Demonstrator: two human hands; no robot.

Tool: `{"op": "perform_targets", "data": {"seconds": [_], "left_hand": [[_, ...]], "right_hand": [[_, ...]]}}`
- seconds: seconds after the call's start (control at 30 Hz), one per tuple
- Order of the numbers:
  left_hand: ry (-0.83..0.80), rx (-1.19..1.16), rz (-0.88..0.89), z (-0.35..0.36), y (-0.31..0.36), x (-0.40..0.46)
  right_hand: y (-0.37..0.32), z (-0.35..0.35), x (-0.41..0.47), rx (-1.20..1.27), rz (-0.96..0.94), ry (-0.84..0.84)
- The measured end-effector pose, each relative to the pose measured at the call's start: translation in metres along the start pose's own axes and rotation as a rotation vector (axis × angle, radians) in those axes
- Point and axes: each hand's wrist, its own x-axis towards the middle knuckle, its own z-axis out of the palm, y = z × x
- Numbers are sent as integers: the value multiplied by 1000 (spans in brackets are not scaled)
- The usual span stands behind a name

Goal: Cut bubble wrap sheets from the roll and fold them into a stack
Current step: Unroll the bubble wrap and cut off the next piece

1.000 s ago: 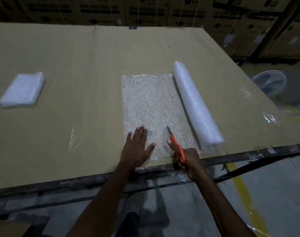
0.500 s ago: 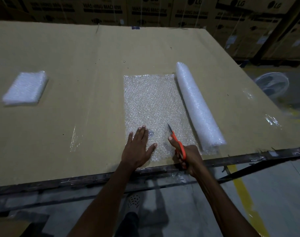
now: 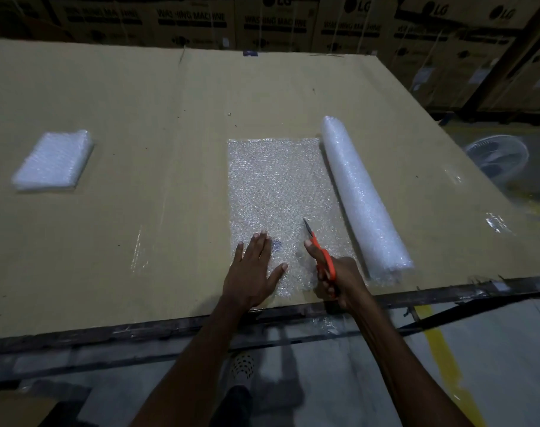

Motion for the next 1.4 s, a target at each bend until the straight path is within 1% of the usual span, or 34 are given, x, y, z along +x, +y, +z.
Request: {"op": "perform_targets", "data": {"seconds": [0.13,0.27,0.33,0.4,0.47,0.6,0.73,0.93,1.13,1.27,1.4], "left_hand": [[-23,-92,-9,-3,-1,3],[-169,-229,-19,-21,-16,25],[-137,-303,-50,-33,-22,40],[-63,-267,-48,-38,-25,56],[-11,-190,-1,-35,-25,73],[-35,-102,-1,-20,-21,99],[-61,-24,-9,-11,-27,105],[-34,-33,-5,-5,-30,103],[-49,-31,-2,-2,-32,104],[-46,-32,2,-2,-33,105],[-48,-30,0,-2,-34,104]], "right_hand": [[-2,1,4,-43,6,0],[3,-2,6,29,24,-36],[4,-3,7,37,27,-35],[3,-3,7,51,30,-35],[4,-3,7,83,39,-48],[6,-4,8,123,53,-29],[11,-3,12,160,47,-37],[18,-2,10,130,32,-22],[7,6,15,127,25,8],[8,3,14,118,19,-6],[3,7,14,99,51,14]]}}
